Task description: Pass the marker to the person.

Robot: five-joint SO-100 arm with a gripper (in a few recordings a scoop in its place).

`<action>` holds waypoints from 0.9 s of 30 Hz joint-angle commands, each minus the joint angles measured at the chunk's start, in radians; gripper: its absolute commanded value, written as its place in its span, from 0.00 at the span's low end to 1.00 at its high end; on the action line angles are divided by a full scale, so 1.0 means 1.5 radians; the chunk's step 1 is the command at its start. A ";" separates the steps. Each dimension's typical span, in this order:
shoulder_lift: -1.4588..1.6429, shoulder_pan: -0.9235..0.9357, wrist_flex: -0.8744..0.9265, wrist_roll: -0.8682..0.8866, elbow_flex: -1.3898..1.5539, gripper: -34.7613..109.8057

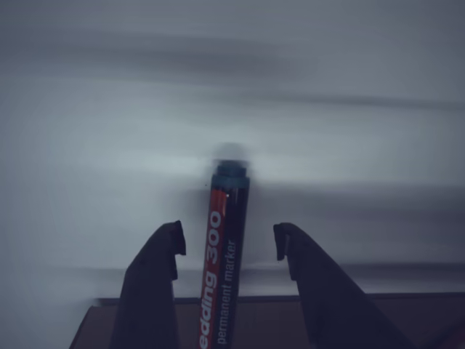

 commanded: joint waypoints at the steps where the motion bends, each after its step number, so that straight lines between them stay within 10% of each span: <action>1: 0.001 0.002 0.000 0.002 -0.037 0.43; 27: -0.081 0.006 0.005 -0.011 -0.096 0.41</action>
